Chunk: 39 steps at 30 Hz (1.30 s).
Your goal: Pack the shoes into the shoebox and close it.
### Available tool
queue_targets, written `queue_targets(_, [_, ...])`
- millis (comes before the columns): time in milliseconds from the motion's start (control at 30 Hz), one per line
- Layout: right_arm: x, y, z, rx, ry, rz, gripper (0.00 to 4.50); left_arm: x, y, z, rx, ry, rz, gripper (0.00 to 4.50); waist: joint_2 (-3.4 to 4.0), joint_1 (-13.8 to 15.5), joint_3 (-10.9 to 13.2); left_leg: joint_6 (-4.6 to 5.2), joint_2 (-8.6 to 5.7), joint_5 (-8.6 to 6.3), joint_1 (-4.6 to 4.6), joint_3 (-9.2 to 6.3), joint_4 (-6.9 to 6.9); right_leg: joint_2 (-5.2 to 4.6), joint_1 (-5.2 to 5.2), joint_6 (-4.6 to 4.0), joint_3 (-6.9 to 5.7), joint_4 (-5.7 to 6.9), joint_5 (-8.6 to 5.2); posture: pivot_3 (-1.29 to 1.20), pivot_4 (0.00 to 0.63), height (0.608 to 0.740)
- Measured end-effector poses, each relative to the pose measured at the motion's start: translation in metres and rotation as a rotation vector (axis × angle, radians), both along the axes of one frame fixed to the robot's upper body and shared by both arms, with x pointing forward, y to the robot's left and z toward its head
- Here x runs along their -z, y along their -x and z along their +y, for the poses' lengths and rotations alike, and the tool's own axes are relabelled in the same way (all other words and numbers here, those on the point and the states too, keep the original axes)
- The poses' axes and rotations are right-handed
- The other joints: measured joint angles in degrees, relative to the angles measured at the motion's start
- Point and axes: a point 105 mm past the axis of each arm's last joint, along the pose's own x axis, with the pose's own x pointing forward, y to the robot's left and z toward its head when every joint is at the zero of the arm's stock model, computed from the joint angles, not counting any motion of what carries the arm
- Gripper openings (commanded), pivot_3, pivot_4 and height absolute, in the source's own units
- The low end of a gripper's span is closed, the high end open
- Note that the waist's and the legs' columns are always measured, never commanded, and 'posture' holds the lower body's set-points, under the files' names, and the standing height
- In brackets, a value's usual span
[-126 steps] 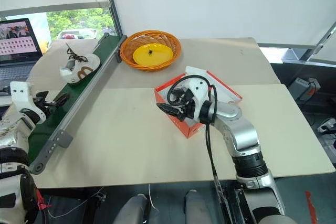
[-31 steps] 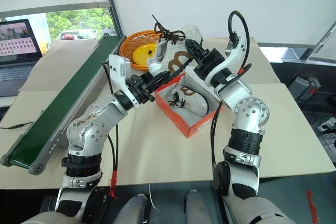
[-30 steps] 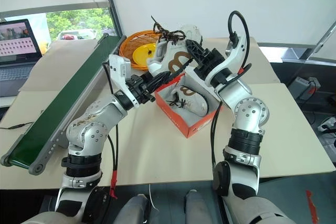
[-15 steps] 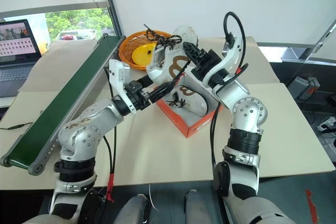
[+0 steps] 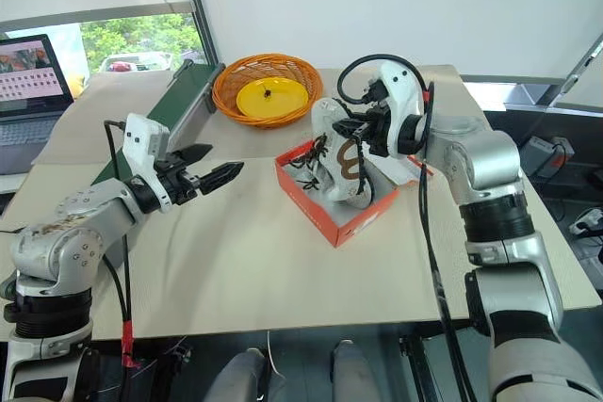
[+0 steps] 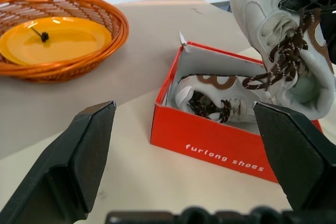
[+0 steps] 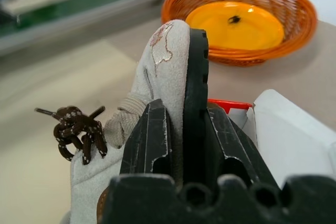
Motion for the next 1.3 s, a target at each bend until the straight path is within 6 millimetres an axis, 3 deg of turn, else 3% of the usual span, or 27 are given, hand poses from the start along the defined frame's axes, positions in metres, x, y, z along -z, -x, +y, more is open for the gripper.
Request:
queue_targets(333, [0.041,-0.012,0.010,-0.161,0.178,0.012,0.34,0.005,0.005,-0.007,-0.037,0.018,-0.007,4.50,-0.01,0.3,0.0,-0.01,-0.01,-0.01,0.01,0.00,0.00,-0.03,0.01,-0.01,0.00,-0.01,0.01,0.00,0.150,0.740])
queue_targets(467, [0.061,-0.017,0.001,-0.164,0.235,0.034,0.34,0.012,0.005,-0.001,-0.073,0.020,0.015,4.50,-0.01,0.3,0.0,-0.01,-0.01,-0.01,-0.01,0.00,0.00,-0.03,-0.03,-0.02,0.01,0.00,0.02,0.00,0.150,0.740])
queue_targets(600, [0.066,-0.021,-0.001,-0.169,0.267,0.033,0.34,0.010,0.006,0.000,-0.087,0.022,0.002,4.50,-0.01,0.2,0.0,-0.01,-0.02,-0.01,0.01,0.00,0.01,-0.03,-0.01,-0.02,0.01,0.01,0.02,0.00,0.150,0.740])
queue_targets(833, [0.094,-0.020,0.016,-0.220,0.296,0.073,0.34,0.009,0.004,0.000,-0.103,0.021,-0.007,4.50,0.00,0.2,0.0,-0.02,-0.02,0.00,0.02,0.00,0.00,-0.03,0.01,-0.02,0.01,0.03,0.02,0.00,0.150,0.740])
queue_targets(1067, [0.108,-0.027,0.033,-0.215,0.383,0.027,0.34,0.011,0.004,-0.005,-0.094,0.019,-0.004,4.50,-0.13,-0.3,-0.1,-0.02,-0.01,-0.01,0.42,0.00,-0.01,-0.01,0.33,-0.03,0.02,0.11,0.02,0.00,0.150,0.740])
queue_targets(1100, [0.110,-0.029,0.036,-0.201,0.403,0.011,1.33,0.011,0.004,-0.006,-0.091,0.019,-0.004,4.50,-0.15,-0.5,-0.1,-0.02,-0.01,-0.01,0.58,0.00,-0.02,0.00,0.50,-0.03,0.02,0.11,0.02,0.00,0.150,0.740])
queue_targets(1133, [0.113,-0.030,0.037,-0.192,0.410,0.008,1.47,0.011,0.004,-0.007,-0.089,0.020,-0.005,4.50,-0.15,-0.6,-0.1,-0.03,-0.01,-0.01,0.74,-0.02,-0.03,0.00,0.69,-0.03,0.01,0.09,0.01,0.00,0.150,0.740])
queue_targets(1233, [0.136,-0.029,0.044,-0.149,0.435,0.037,2.52,0.011,0.004,-0.008,-0.086,0.022,-0.008,4.50,-0.15,-0.9,-0.1,-0.03,-0.01,-0.01,1.10,-0.02,-0.05,0.00,1.05,-0.01,0.01,0.06,0.00,0.00,0.150,0.740])
queue_targets(1300, [0.141,-0.030,0.046,-0.133,0.443,0.033,3.25,0.011,0.004,-0.009,-0.084,0.020,-0.006,4.50,-0.15,-0.9,-0.1,-0.04,-0.01,0.00,1.11,-0.05,-0.05,0.00,1.07,-0.01,0.00,0.09,0.00,0.00,0.150,0.740])
